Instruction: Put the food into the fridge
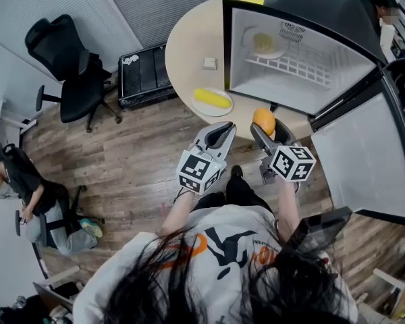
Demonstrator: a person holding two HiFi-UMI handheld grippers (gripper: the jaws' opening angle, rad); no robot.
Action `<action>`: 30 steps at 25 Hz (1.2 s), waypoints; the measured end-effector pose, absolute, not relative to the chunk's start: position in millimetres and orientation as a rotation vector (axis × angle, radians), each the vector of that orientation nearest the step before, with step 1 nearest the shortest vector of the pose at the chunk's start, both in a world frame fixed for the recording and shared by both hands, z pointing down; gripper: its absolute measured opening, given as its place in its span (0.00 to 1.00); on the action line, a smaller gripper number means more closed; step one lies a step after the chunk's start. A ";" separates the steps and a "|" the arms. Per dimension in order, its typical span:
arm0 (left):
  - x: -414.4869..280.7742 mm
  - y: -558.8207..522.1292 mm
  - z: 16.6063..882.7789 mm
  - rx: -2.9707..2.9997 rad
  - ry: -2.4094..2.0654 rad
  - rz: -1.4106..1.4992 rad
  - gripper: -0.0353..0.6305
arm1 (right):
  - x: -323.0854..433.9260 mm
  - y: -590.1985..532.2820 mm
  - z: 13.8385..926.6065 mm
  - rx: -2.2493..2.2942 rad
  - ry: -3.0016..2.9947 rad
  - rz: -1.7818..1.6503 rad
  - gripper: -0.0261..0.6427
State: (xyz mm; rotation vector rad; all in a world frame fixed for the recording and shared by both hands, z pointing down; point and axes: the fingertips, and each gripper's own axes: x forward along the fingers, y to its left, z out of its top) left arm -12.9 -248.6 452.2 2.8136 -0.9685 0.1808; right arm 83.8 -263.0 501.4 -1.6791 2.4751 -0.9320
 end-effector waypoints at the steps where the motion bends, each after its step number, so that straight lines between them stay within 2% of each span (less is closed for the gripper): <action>1: -9.8 -255.7 454.4 2.810 -0.967 0.184 0.08 | 87.8 -271.8 502.9 -1.682 2.475 -0.935 0.59; 20: 28.8 -320.5 469.2 2.763 -0.975 0.240 0.07 | 138.7 -362.6 553.1 -1.759 2.563 -0.929 0.59; 30: 20.6 -346.6 484.3 2.730 -1.031 0.269 0.08 | 136.1 -420.5 603.8 -1.766 2.699 -0.901 0.59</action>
